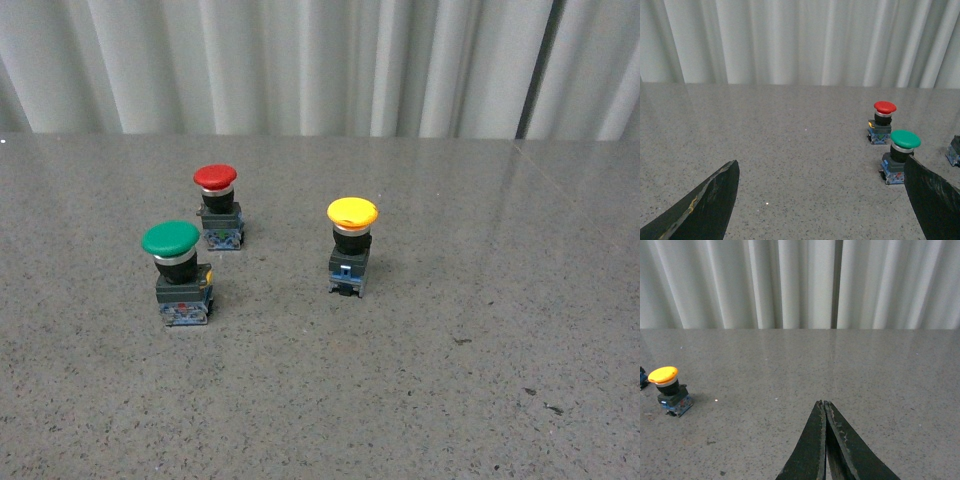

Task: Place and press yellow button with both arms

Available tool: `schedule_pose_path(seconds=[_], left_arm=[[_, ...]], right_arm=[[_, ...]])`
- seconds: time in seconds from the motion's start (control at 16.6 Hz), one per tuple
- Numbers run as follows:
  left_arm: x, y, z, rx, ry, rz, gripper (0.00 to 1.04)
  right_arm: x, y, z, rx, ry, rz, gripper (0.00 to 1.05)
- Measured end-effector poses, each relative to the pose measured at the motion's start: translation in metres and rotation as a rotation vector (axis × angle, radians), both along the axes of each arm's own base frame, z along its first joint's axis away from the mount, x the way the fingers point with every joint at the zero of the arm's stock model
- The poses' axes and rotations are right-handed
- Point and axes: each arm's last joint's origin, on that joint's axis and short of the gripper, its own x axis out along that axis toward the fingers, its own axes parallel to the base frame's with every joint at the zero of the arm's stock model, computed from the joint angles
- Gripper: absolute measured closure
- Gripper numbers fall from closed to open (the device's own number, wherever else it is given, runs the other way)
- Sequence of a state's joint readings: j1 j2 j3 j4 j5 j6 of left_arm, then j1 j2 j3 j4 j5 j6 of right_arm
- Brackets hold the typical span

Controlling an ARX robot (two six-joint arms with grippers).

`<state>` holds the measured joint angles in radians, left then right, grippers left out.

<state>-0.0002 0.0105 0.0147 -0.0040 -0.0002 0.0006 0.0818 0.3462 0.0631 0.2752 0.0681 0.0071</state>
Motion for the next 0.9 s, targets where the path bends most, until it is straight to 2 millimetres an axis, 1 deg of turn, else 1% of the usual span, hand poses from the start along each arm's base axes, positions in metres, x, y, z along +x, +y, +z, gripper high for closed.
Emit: schedule_pose_path(seconds=[0.06, 0.12, 0.36, 0.6, 0.72, 0.78, 0.9], left_arm=[[0.0, 0.0, 0.0, 0.0, 0.0, 0.0, 0.07], [0.0, 0.0, 0.0, 0.0, 0.0, 0.001, 0.07], [0.0, 0.0, 0.0, 0.0, 0.0, 0.0, 0.07], [0.0, 0.0, 0.0, 0.0, 0.0, 0.0, 0.07], [0.0, 0.0, 0.0, 0.0, 0.0, 0.001, 0.07], [0.0, 0.0, 0.0, 0.0, 0.001, -0.001, 0.07], [0.0, 0.0, 0.0, 0.0, 0.0, 0.0, 0.07]], right_arm=[[-0.002, -0.007, -0.001, 0.0, -0.004, -0.015, 1.03], [-0.003, -0.009, -0.003, 0.0, -0.006, -0.037, 1.03], [-0.008, -0.008, -0.012, -0.001, -0.013, -0.013, 1.03], [-0.012, -0.008, -0.011, 0.0, -0.021, -0.014, 1.03], [-0.021, -0.008, -0.017, 0.0, 0.021, -0.014, 1.03], [-0.023, -0.008, -0.012, 0.0, -0.035, -0.013, 1.03], [-0.023, -0.008, -0.015, 0.0, -0.008, -0.014, 1.03]])
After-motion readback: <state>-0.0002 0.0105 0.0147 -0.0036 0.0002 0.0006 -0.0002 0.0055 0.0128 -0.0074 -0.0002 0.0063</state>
